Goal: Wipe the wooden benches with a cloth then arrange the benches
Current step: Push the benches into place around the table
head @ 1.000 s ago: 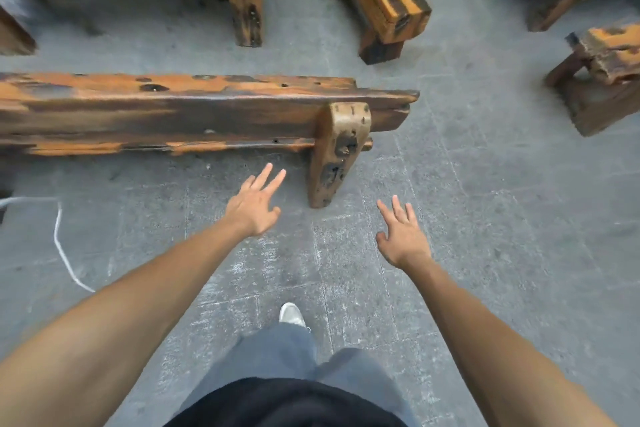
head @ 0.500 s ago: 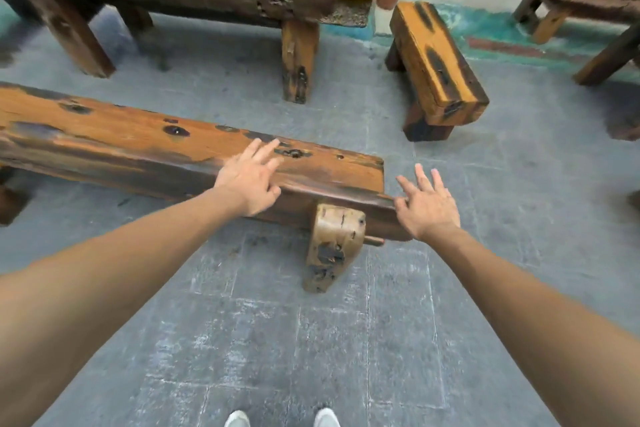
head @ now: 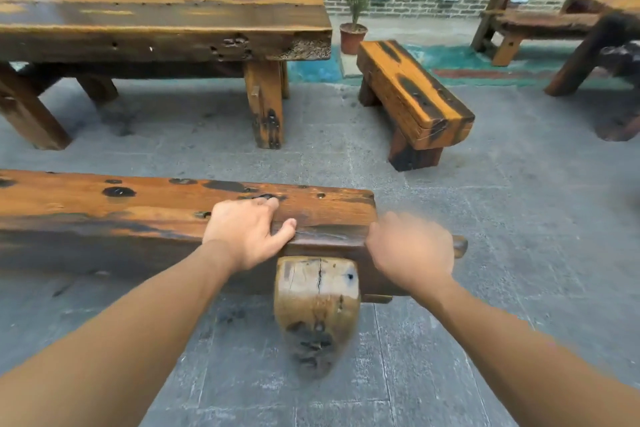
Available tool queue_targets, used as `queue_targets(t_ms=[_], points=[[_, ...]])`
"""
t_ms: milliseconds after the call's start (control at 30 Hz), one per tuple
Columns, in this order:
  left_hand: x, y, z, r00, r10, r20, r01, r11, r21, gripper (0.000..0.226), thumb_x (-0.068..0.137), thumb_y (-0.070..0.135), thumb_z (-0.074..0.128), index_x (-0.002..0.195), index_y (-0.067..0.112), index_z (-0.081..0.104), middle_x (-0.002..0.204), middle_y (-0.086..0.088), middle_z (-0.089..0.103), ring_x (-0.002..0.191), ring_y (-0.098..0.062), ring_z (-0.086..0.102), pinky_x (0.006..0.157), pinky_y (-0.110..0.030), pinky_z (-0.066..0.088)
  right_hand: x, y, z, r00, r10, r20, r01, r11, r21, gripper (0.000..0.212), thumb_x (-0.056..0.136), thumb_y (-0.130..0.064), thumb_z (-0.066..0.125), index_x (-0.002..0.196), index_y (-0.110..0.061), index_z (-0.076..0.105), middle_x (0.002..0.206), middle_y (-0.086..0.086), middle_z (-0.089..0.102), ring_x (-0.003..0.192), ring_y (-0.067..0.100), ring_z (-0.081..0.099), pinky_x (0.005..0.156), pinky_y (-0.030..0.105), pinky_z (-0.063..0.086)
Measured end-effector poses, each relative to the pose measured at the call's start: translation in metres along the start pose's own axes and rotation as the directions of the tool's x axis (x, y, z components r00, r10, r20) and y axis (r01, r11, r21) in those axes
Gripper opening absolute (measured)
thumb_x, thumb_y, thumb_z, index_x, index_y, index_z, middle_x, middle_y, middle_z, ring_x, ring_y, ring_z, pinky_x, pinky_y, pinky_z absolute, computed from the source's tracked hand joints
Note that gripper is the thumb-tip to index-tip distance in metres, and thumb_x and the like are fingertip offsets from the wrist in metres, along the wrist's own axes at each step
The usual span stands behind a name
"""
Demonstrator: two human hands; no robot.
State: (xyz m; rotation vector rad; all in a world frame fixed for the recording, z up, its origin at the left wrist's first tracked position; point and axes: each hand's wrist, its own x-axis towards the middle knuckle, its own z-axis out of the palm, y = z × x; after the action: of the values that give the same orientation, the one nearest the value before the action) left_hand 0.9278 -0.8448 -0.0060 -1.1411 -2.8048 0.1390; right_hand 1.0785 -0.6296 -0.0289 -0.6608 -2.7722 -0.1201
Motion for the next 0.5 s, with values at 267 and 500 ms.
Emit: queue_targets(t_ms=[267,500], points=[[0.008,-0.002,0.008,1.0,0.006,-0.021,-0.007,1.0,-0.028,0.059,0.097,0.061,0.019,0.132,0.032,0.057,0.15,0.002,0.043,0.143,-0.021,0.032,0.107,-0.045,0.039,0.003,0.008,0.027,0.949,-0.019,-0.315,0.007,0.999,-0.039,0.052,0.088,-0.043,0.034,0.051,-0.014,0.055,0.05,0.005,0.059,0.041,0.032,0.056,0.051,0.03,0.035],[0.005,-0.008,0.01,0.978,0.146,-0.152,-0.147,0.989,0.002,0.058,0.099,0.048,0.012,0.152,0.032,0.029,0.163,0.0,0.025,0.154,-0.023,0.017,0.117,-0.043,0.032,0.008,0.01,0.019,0.946,-0.096,-0.31,0.072,0.993,-0.089,0.051,0.088,-0.041,0.033,0.052,-0.015,0.058,0.051,0.003,0.06,0.044,0.031,0.057,0.055,0.033,0.045]])
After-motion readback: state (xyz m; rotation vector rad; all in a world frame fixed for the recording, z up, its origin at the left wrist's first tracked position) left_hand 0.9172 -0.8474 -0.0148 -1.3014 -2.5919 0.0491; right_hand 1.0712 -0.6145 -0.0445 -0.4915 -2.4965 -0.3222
